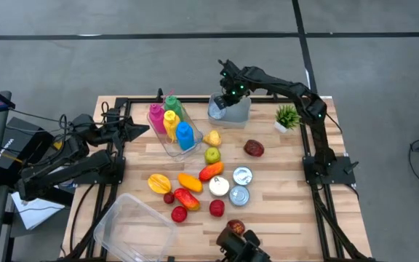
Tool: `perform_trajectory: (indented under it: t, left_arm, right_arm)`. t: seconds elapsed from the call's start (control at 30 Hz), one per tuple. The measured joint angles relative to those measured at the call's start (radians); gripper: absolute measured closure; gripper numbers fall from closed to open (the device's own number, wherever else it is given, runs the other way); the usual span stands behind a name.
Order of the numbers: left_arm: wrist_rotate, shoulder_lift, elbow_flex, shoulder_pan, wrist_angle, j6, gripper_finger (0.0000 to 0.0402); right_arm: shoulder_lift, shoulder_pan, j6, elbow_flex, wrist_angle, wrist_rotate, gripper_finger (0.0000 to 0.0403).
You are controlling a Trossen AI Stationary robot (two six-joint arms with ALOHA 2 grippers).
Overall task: Pick & Place Food Item
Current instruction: Put the red tuna can into the gray bin
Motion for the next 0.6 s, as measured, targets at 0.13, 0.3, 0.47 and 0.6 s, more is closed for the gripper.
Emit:
perform_trajectory:
  t: [0.13, 0.3, 0.47, 0.6]
  left_arm:
    - [0.0, 0.0, 0.0, 0.0, 0.0, 0.0, 0.0402]
    - [0.0, 0.0, 0.0, 0.0, 0.0, 0.0, 0.0402]
    - [0.0, 0.0, 0.0, 0.0, 0.0, 0.0, 0.0402]
    - [0.0, 0.0, 0.0, 0.0, 0.0, 0.0, 0.0402]
  right_arm:
    - [0.017, 0.002, 0.0, 0.0, 0.009, 0.001, 0.0403]
    - [0.022, 0.006, 0.0, 0.0, 0.036, 0.009, 0.0403]
    - [0.022, 0.012, 0.005, 0.0, 0.077, 0.01, 0.0403]
    - [0.022, 0.012, 0.016, -0.004, 0.077, 0.01, 0.0403]
